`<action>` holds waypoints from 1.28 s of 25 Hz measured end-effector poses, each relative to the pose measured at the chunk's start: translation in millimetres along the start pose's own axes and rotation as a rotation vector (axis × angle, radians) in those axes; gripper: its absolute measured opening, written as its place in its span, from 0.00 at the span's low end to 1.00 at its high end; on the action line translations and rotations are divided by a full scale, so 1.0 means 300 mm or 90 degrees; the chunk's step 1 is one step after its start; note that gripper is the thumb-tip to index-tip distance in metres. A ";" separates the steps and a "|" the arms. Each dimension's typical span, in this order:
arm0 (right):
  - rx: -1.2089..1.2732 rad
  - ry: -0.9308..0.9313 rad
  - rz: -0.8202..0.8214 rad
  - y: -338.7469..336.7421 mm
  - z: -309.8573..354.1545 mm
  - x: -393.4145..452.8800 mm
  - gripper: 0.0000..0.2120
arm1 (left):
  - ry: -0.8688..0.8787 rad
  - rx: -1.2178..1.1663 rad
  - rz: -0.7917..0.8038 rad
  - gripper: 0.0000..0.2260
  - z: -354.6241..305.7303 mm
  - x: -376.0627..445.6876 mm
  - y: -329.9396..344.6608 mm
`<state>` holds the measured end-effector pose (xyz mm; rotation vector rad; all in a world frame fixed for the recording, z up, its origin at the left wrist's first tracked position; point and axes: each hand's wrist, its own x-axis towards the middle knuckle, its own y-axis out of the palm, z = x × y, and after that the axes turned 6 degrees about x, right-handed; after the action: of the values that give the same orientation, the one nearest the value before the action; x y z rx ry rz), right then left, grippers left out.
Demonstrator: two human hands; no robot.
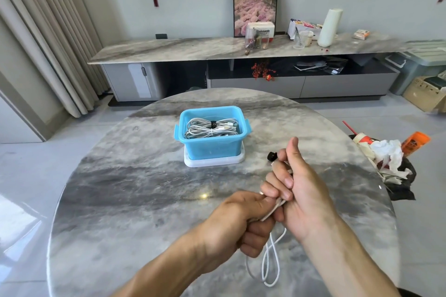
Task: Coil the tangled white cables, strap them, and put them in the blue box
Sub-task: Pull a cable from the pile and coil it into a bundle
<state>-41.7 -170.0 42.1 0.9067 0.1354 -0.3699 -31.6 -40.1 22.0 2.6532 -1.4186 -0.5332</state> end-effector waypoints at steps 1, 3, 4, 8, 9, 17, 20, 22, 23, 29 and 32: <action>-0.007 -0.006 -0.011 -0.005 0.000 0.002 0.18 | -0.002 -0.011 -0.004 0.13 0.003 0.003 0.004; -0.022 0.013 -0.004 -0.015 0.001 0.007 0.18 | 0.004 -0.026 -0.035 0.13 0.009 0.005 0.009; -0.031 0.038 0.022 -0.018 0.000 0.007 0.18 | 0.015 -0.042 -0.064 0.12 0.009 0.006 0.008; -0.271 -0.001 0.159 -0.023 -0.016 0.001 0.14 | 0.073 -0.118 -0.176 0.12 -0.024 0.006 -0.022; -0.343 -0.058 0.161 -0.021 -0.020 -0.002 0.12 | 0.079 -0.122 -0.178 0.12 -0.034 0.005 -0.028; -0.303 -0.174 0.065 -0.028 -0.017 -0.029 0.18 | 0.067 -0.062 -0.092 0.16 -0.037 0.001 0.001; -0.325 -0.226 0.082 -0.035 -0.043 -0.023 0.17 | 0.063 -0.087 -0.070 0.18 -0.045 -0.009 -0.008; -0.276 -0.184 0.099 -0.032 -0.060 -0.007 0.15 | 0.067 -0.107 -0.066 0.17 -0.040 -0.020 -0.018; -0.247 -0.125 0.120 -0.025 -0.064 -0.001 0.16 | 0.062 -0.107 -0.068 0.17 -0.035 -0.024 -0.021; -0.046 0.020 0.077 0.000 -0.058 -0.002 0.20 | 0.020 -0.094 -0.028 0.14 -0.001 -0.011 0.005; -0.072 0.007 0.019 -0.004 -0.035 0.006 0.25 | 0.017 -0.135 -0.013 0.10 0.007 0.001 0.013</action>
<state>-40.1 -162.9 34.4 0.7985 0.1514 -0.3260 -35.3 -42.3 20.9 2.5011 -1.2520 -0.6101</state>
